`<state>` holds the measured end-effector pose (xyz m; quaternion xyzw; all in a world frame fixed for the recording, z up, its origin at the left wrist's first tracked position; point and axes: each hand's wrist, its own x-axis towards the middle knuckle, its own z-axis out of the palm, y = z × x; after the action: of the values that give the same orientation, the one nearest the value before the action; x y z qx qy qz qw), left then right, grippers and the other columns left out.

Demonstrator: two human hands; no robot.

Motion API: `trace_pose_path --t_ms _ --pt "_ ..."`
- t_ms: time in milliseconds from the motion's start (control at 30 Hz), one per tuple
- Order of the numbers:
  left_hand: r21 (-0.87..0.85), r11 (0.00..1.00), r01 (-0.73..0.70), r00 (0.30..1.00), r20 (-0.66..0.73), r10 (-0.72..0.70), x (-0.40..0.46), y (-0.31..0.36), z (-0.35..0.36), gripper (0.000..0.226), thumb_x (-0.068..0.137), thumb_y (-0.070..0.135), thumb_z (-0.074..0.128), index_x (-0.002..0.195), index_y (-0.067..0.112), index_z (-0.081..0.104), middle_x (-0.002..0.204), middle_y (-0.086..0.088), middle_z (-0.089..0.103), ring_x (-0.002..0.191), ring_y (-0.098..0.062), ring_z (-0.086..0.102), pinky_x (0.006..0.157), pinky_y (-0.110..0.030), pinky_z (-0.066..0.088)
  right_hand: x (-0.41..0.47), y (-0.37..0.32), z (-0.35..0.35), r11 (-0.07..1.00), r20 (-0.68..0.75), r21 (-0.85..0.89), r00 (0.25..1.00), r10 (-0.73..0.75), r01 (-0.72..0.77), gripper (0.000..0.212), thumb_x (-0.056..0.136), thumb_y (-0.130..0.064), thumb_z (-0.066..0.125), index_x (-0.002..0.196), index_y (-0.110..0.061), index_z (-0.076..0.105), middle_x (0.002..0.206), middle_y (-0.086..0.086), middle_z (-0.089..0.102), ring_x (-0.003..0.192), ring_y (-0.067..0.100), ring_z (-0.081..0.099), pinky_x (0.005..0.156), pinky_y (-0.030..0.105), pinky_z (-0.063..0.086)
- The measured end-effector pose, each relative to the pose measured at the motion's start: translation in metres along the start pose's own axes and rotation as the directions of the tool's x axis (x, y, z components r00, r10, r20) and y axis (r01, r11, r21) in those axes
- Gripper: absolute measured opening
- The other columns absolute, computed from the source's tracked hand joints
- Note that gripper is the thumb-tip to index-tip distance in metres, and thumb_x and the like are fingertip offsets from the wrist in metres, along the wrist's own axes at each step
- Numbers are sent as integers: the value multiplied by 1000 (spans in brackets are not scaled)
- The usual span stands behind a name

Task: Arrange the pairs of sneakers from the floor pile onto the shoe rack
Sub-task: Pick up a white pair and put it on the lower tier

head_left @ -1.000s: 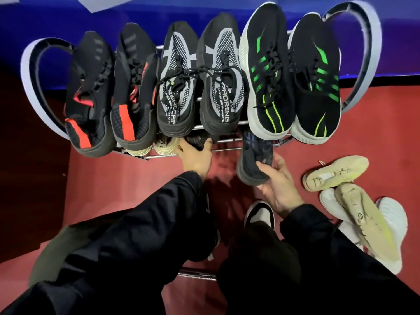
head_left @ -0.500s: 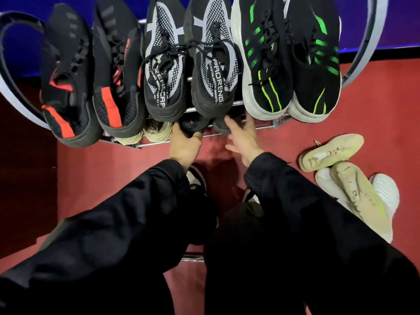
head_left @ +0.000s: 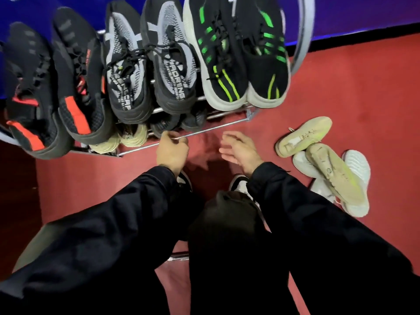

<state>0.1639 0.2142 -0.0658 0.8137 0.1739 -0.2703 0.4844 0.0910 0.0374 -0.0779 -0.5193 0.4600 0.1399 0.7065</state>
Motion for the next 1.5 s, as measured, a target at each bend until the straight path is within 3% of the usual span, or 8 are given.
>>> trace_pose_path --t_ms 133,333,567,800,933,1067,1300,1500 --pt "144 984 -106 953 296 60 -14 -1 52 33 60 51 55 76 22 62 83 -5 70 76 -25 64 74 -40 49 -29 20 -61 1000 -81 13 996 -22 23 13 102 -16 56 111 -13 65 87 4 66 67 14 59 59 23 48" --pt "202 950 -239 845 525 101 -72 30 128 30 98 1 50 77 22 56 66 -4 55 38 -2 51 42 -18 41 -71 64 -145 991 -262 136 964 35 1 14 103 -10 51 95 -15 60 72 3 62 53 12 53 49 23 40" --pt "295 897 -329 789 608 90 -89 28 175 20 101 18 56 83 21 61 74 -4 63 49 -5 57 48 -16 47 -92 168 -219 939 -517 255 788 335 -232 15 91 -21 56 79 -14 61 66 -2 53 60 16 48 52 23 35" --pt "404 860 -311 804 595 11 -93 20 187 14 98 19 61 86 22 66 82 -5 68 52 -5 60 60 -28 47 -51 245 -243 737 -427 660 734 528 -146 34 79 -42 68 97 -14 61 81 5 63 55 16 59 47 25 45" --pt "377 891 -254 818 575 -10 -93 16 185 7 99 15 60 97 17 67 88 -7 68 69 -20 61 64 -31 46 -52 207 -241 690 -449 720 710 542 -72 27 97 -23 64 81 -1 63 70 6 63 60 18 59 45 19 49" --pt "402 885 -235 803 593 -56 -92 14 187 18 100 14 57 116 10 65 103 -15 69 84 -25 61 68 -30 49 -38 214 -237 607 -456 795 655 602 -5 38 91 -27 61 118 1 58 99 22 71 80 38 72 56 40 61" --pt "378 902 -208 667 729 -152 -118 34 223 24 105 29 48 116 21 68 117 -3 74 111 -22 69 84 -30 55 -78 172 -233 301 -59 949 888 457 -91 35 97 -42 59 83 -11 61 65 5 69 56 15 71 50 24 59" --pt "326 941 -89 604 769 -210 -143 64 235 52 94 59 50 115 18 73 114 -11 76 99 -29 75 81 -41 62 -82 131 -237 430 -9 884 914 406 -182 36 98 -43 58 81 -11 61 61 1 70 55 11 72 50 24 59"
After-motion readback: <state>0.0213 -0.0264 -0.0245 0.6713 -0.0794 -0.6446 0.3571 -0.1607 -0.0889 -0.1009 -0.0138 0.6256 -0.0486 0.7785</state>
